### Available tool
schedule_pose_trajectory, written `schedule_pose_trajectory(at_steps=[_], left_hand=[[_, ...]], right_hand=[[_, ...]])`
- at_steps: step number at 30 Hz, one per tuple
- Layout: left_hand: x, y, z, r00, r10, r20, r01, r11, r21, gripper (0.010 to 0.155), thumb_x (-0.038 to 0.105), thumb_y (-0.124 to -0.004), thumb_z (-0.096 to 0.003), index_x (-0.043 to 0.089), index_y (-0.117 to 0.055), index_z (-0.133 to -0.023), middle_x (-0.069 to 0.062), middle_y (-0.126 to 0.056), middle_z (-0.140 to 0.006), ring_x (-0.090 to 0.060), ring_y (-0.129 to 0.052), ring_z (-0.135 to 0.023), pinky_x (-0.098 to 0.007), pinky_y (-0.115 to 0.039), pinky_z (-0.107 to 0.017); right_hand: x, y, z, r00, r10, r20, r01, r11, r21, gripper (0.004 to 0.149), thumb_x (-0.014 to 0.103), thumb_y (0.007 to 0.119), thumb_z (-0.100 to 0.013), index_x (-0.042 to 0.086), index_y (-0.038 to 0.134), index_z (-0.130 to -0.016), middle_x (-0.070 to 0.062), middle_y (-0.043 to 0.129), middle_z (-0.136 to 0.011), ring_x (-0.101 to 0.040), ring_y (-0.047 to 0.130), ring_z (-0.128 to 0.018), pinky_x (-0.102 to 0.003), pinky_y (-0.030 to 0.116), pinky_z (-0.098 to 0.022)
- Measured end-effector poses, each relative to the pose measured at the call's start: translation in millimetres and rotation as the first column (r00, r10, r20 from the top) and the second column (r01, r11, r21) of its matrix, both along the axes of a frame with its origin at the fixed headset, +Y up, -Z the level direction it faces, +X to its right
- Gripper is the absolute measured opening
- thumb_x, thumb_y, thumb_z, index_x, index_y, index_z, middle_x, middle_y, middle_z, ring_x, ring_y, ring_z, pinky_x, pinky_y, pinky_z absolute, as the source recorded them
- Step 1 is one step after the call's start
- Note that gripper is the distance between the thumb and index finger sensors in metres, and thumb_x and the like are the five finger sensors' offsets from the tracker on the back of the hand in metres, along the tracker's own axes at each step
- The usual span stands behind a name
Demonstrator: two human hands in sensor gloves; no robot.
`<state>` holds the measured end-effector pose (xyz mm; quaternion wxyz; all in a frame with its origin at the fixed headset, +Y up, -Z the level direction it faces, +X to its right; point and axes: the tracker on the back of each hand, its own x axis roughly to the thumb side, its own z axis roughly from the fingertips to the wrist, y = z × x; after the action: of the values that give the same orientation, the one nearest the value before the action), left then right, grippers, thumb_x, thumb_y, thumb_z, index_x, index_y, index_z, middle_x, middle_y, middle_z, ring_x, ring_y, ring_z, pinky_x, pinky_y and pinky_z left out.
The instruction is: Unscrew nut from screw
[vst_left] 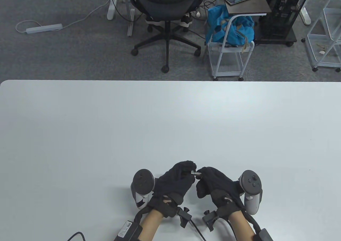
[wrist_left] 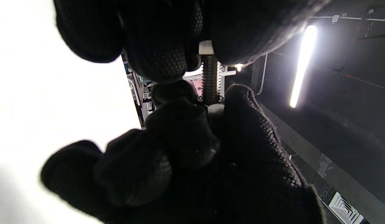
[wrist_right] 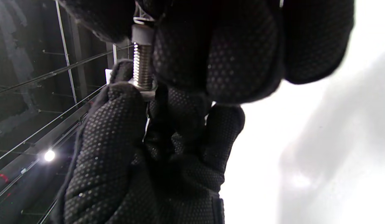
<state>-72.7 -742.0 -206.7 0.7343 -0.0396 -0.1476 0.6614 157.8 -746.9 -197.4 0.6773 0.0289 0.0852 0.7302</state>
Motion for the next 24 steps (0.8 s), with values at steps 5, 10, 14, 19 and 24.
schedule_pose_trajectory(at_steps=[5,10,14,19,24], left_hand=[[-0.8,-1.3,-0.3,1.000,-0.015,-0.002,0.015,1.000,-0.005,0.049,0.038,-0.085,-0.0494,0.022,-0.078,-0.096,-0.014,-0.088,-0.086,-0.026,-0.097,-0.058,-0.058,-0.081,-0.054],[-3.3,-3.9,-1.0,0.999,0.023,-0.033,-0.025,0.999,-0.036,0.049,0.040,-0.083,-0.0493,0.020,-0.079,-0.094,-0.014,-0.091,-0.083,-0.024,-0.099,-0.053,-0.056,-0.083,-0.052],[-6.7,-6.9,-2.7,0.997,0.058,-0.044,-0.060,0.996,-0.064,0.050,0.040,-0.083,-0.0496,0.020,-0.079,-0.094,-0.014,-0.091,-0.082,-0.024,-0.099,-0.053,-0.056,-0.083,-0.051],[-9.5,-9.6,-3.2,0.994,0.088,-0.066,-0.094,0.992,-0.084,0.049,0.040,-0.082,-0.0501,0.020,-0.078,-0.095,-0.013,-0.090,-0.083,-0.024,-0.099,-0.054,-0.055,-0.083,-0.052],[-12.8,-11.7,-2.9,0.985,0.138,-0.104,-0.148,0.984,-0.101,0.049,0.040,-0.082,-0.0505,0.021,-0.078,-0.096,-0.013,-0.090,-0.084,-0.024,-0.099,-0.055,-0.055,-0.083,-0.052]], right_hand=[[-1.3,5.6,-0.5,1.000,-0.002,-0.010,0.003,0.998,0.068,0.054,0.042,0.071,-0.056,0.003,0.073,-0.093,-0.003,0.096,-0.055,-0.028,0.099,-0.042,-0.056,0.083,-0.047],[-3.1,10.7,0.6,1.000,0.012,-0.013,-0.010,0.991,0.137,0.051,0.039,0.074,-0.055,0.010,0.070,-0.098,-0.009,0.093,-0.066,-0.032,0.096,-0.053,-0.059,0.079,-0.053],[-2.1,11.9,0.7,1.000,0.027,-0.005,-0.026,0.987,0.157,0.050,0.036,0.076,-0.055,0.014,0.071,-0.099,-0.012,0.088,-0.076,-0.035,0.093,-0.062,-0.061,0.076,-0.056],[0.3,13.8,1.6,0.997,0.062,0.049,-0.070,0.980,0.187,0.049,0.035,0.078,-0.054,0.016,0.074,-0.099,-0.011,0.087,-0.082,-0.036,0.092,-0.067,-0.061,0.075,-0.057],[6.4,21.2,4.1,0.969,0.160,0.188,-0.202,0.950,0.238,0.050,0.036,0.080,-0.052,0.013,0.079,-0.097,-0.010,0.090,-0.080,-0.036,0.093,-0.066,-0.060,0.076,-0.056]])
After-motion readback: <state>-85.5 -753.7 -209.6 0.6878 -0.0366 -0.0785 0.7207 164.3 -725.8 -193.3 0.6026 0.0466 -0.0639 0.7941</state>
